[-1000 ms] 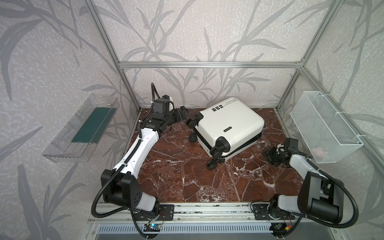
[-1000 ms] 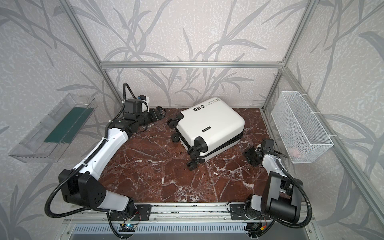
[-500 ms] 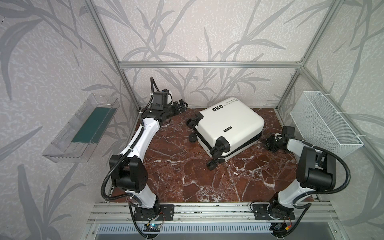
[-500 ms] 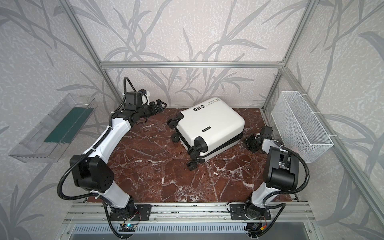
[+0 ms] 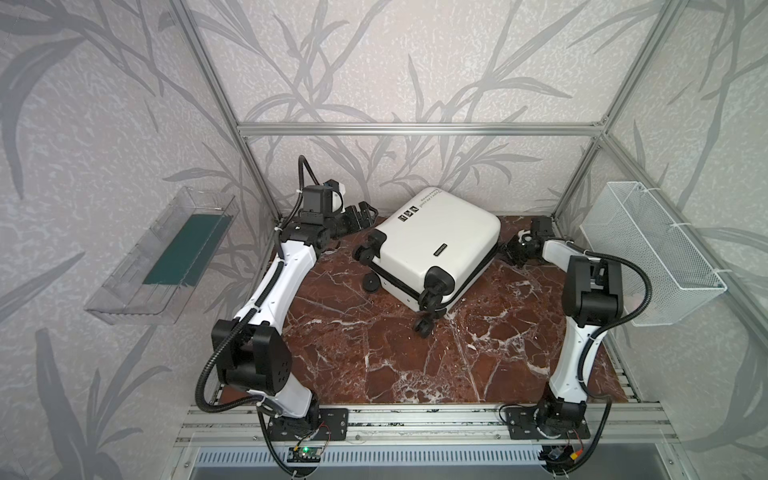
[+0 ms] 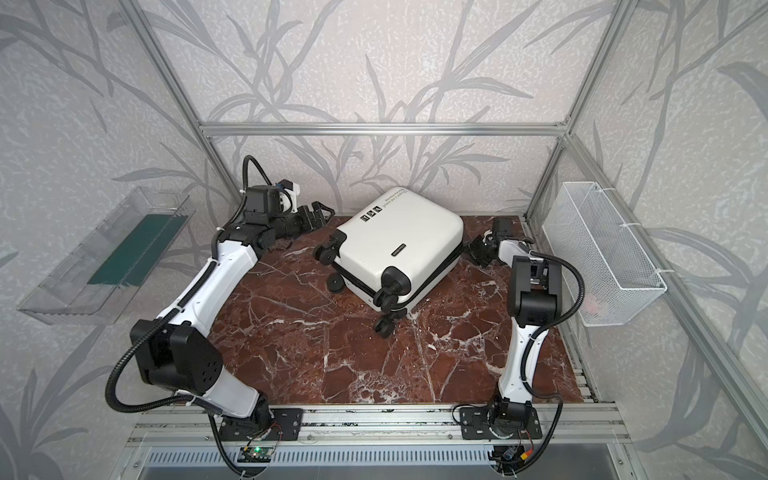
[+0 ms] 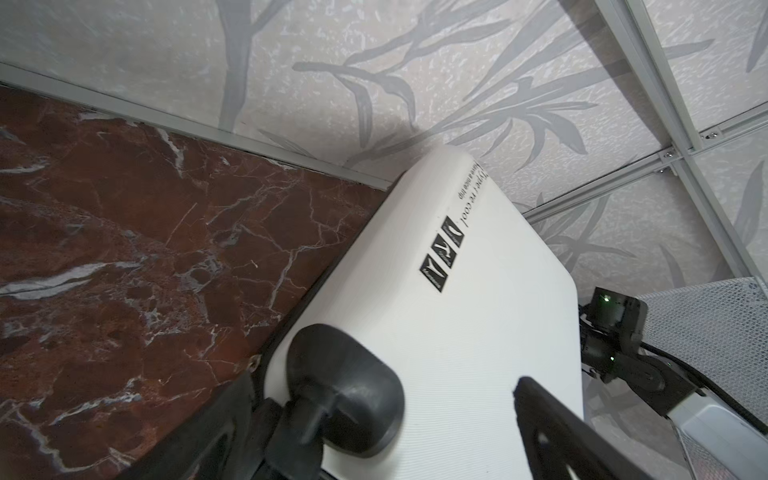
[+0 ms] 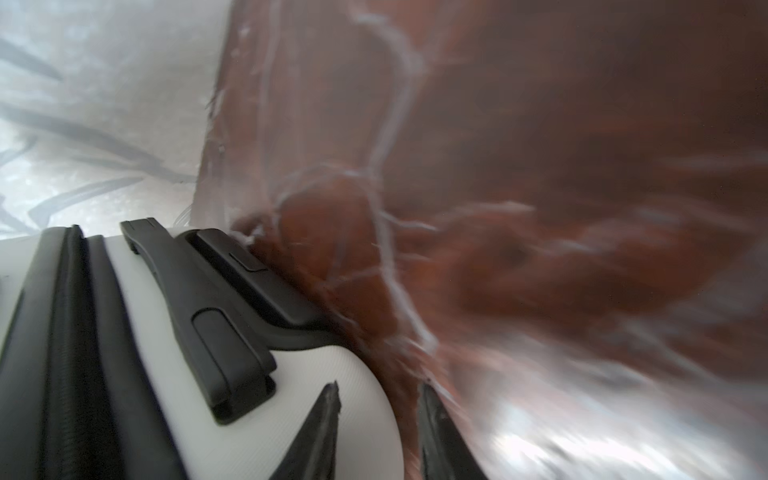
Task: Pack the luggage
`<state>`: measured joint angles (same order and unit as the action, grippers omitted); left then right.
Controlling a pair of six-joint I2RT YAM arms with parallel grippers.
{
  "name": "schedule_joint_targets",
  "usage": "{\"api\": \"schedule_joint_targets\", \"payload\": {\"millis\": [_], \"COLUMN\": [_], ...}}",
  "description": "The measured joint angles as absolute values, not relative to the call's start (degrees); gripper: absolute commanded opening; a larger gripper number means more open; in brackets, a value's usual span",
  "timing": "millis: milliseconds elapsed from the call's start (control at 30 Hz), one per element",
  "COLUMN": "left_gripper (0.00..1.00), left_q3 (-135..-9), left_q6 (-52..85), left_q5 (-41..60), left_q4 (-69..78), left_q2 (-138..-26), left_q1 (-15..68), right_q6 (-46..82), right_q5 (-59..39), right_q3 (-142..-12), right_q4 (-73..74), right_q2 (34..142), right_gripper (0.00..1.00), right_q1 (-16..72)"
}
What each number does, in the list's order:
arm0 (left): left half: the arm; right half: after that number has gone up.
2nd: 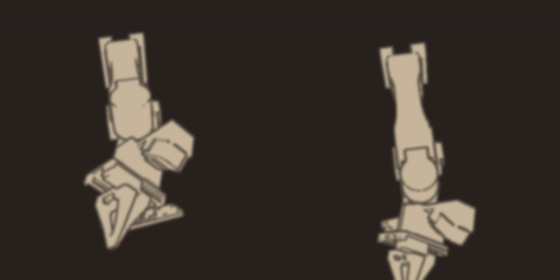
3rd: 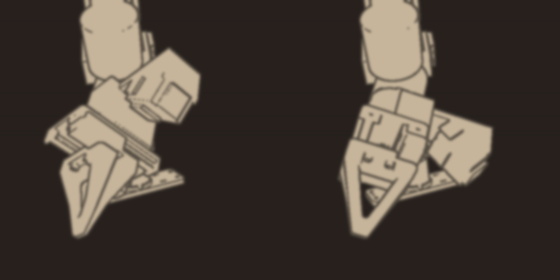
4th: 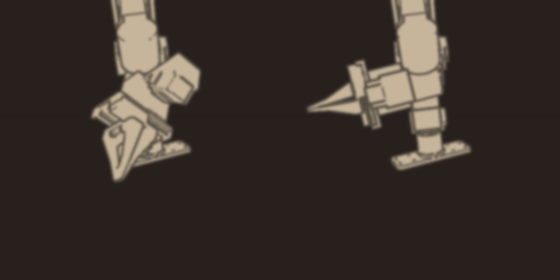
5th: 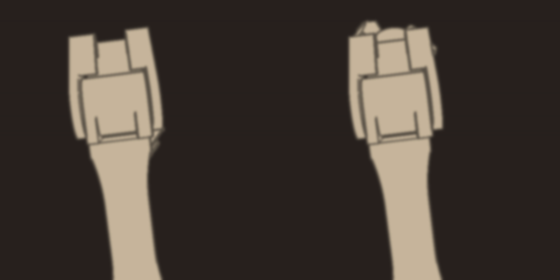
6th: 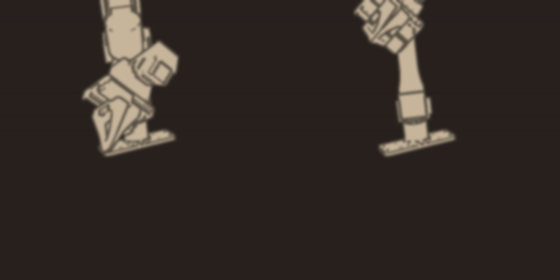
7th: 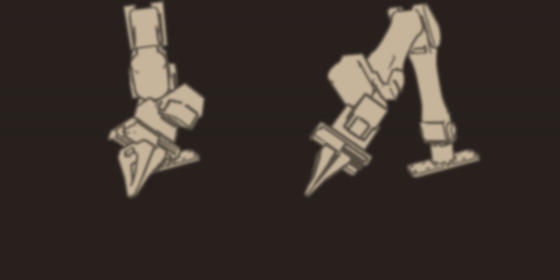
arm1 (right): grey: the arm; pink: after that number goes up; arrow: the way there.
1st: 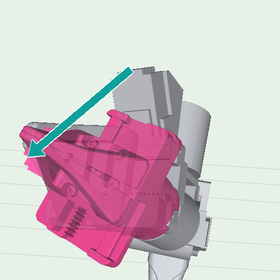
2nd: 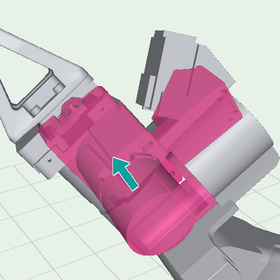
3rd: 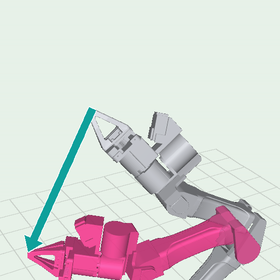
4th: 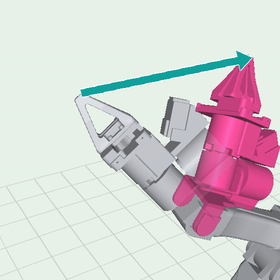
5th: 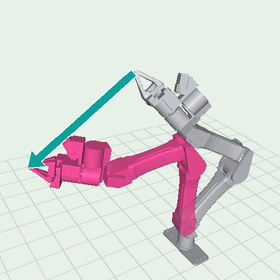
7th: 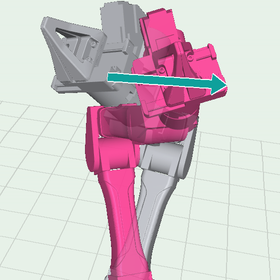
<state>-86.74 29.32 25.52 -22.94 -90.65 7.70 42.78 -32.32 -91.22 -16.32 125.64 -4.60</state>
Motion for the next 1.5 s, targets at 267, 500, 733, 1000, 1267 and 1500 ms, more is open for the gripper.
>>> {"api": "schedule_joint_targets", "payload": {"millis": [267, 500, 733, 1000, 1267, 1500], "left_gripper": [0.99, 0.99, 0.99, 0.99, 0.99, 0.99], "left_q3": [-86.7, -94.9, -102.0, -95.7, -89.2, -82.6], "left_q6": [29.5, 29.6, 29.1, 29.2, 29.1, 29.4], "left_q5": [23.8, 20.5, 22.1, 29.7, 33.0, 33.6], "left_q4": [-23.0, -24.3, -26.9, -27.4, -25.2, -23.2], "left_q2": [-90.3, -95.3, -103.5, -104.8, -103.4, -97.9], "left_q1": [7.4, 4.0, 0.6, 0.4, 0.3, 2.7], "right_q6": [38.3, 34.2, 34.0, 33.6, 32.3, 31.3], "right_q5": [-34.5, -34.5, -34.7, -35.3, -35.8, -36.0], "right_q3": [-98.1, -83.5, -65.9, -52.8, -50.9, -50.9], "right_q4": [-21.8, -24.0, -20.8, -20.1, -21.3, -23.2], "right_q2": [127.4, 110.1, 91.5, 77.6, 69.6, 65.9], "right_gripper": [0.55, 0.71, 0.75, 0.83, 0.85, 0.85], "right_q1": [2.3, 2.6, 1.8, 1.8, 1.8, 1.8]}}
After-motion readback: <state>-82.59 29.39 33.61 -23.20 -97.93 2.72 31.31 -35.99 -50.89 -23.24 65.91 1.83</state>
